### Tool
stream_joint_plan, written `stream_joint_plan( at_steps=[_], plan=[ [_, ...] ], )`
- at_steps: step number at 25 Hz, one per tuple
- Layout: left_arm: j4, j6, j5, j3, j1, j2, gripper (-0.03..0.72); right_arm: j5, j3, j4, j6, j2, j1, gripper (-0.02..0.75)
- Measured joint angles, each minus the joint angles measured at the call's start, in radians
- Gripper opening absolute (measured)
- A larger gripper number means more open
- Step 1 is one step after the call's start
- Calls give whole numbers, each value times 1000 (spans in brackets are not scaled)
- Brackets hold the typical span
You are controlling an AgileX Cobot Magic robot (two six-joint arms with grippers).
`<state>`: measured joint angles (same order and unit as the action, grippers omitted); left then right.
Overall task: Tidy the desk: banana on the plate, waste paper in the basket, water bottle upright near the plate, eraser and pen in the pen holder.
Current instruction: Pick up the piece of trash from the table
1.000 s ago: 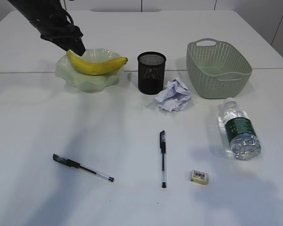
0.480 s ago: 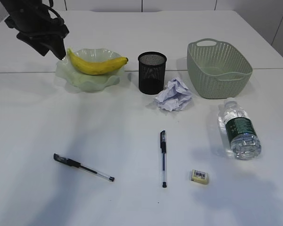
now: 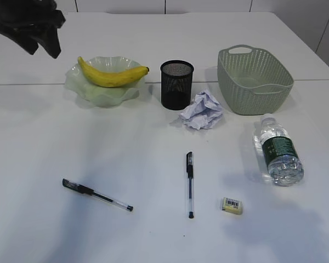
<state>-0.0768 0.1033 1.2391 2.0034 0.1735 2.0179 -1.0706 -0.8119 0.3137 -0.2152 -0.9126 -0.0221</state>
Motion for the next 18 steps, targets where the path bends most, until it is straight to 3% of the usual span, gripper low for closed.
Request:
stream_joint_plan(
  at_steps=[10, 18],
  plan=[
    [39, -11, -4, -401, 0, -164, 391, 30, 0, 85, -64, 0, 0, 519],
    [40, -28, -116, -640, 0, -290, 391, 76, 0, 219, -276, 0, 0, 519]
  ],
)
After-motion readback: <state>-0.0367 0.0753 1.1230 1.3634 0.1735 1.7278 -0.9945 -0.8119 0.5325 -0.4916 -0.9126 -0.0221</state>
